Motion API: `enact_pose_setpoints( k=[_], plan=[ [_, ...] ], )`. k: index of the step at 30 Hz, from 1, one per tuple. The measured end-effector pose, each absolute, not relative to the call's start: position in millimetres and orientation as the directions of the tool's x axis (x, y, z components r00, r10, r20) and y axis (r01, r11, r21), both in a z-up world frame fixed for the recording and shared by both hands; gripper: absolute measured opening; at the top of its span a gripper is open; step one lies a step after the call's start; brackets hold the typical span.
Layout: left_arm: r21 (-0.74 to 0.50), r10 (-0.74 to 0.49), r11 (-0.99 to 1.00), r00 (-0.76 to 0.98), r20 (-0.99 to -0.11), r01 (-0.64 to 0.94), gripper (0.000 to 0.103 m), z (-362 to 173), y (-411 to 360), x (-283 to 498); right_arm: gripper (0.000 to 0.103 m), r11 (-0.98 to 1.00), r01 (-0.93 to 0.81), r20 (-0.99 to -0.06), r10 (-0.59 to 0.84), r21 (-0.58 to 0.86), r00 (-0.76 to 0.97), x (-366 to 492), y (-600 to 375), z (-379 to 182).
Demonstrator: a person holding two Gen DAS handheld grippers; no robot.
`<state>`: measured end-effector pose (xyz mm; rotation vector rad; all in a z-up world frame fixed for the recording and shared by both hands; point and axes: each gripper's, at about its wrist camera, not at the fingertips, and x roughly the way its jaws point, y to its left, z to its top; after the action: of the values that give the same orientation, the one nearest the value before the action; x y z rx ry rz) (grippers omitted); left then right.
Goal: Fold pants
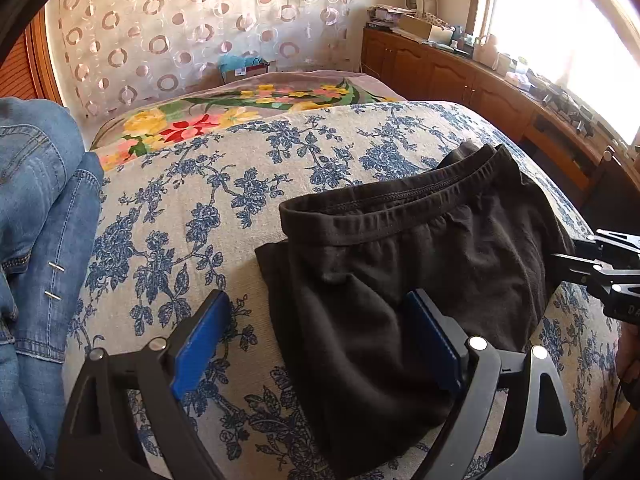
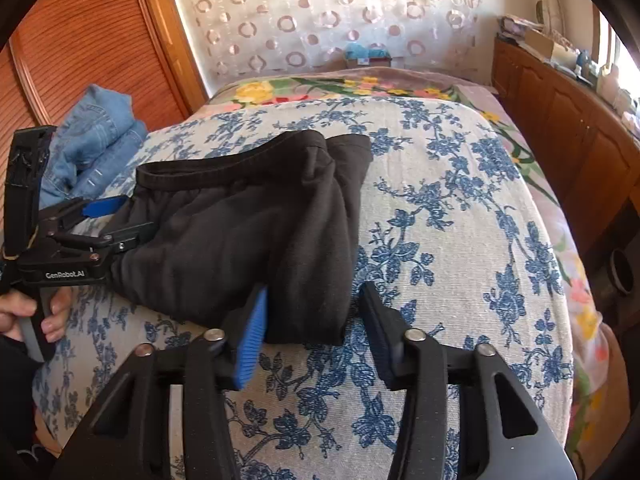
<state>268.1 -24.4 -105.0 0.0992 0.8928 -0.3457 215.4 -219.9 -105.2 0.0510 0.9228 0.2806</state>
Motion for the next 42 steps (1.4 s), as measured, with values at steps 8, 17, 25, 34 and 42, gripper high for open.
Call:
enact_pose_setpoints(
  k=[8,17,25,34,42],
  plan=[
    [-0.047,-0.251,0.944,0.621,-0.743,0.325,0.089,-81.6,-10.6,249.6,0.017,0.953,-0.218,-0.766,0.300,0.211,0.568,217.2,-223.2,-98.9],
    [-0.073,-0.269,0.943,0.619,-0.738,0.323,0.089,-76.2,2.5,232.2,0.016,0.955,-0.223,-0.744,0.292,0.195,0.601,218.1,-217.9,-82.6],
    [-0.114,-0.306,0.931,0.568,-0.764,0.348,0.075,-90.9,-5.5,230.3,0.016,0.955,-0.226,-0.743,0.294,0.194,0.602,217.6,-217.1,-81.9],
    [-0.140,-0.327,0.924,0.546,-0.772,0.355,0.054,-99.4,-13.7,218.4,0.015,0.947,-0.245,-0.733,0.318,0.210,0.601,216.3,-219.5,-82.3],
    [-0.141,-0.338,0.918,0.544,-0.768,0.371,0.045,-98.8,-13.6,217.7,0.038,0.951,-0.229,-0.756,0.304,0.207,0.579,221.6,-227.5,-89.1]
  ],
)
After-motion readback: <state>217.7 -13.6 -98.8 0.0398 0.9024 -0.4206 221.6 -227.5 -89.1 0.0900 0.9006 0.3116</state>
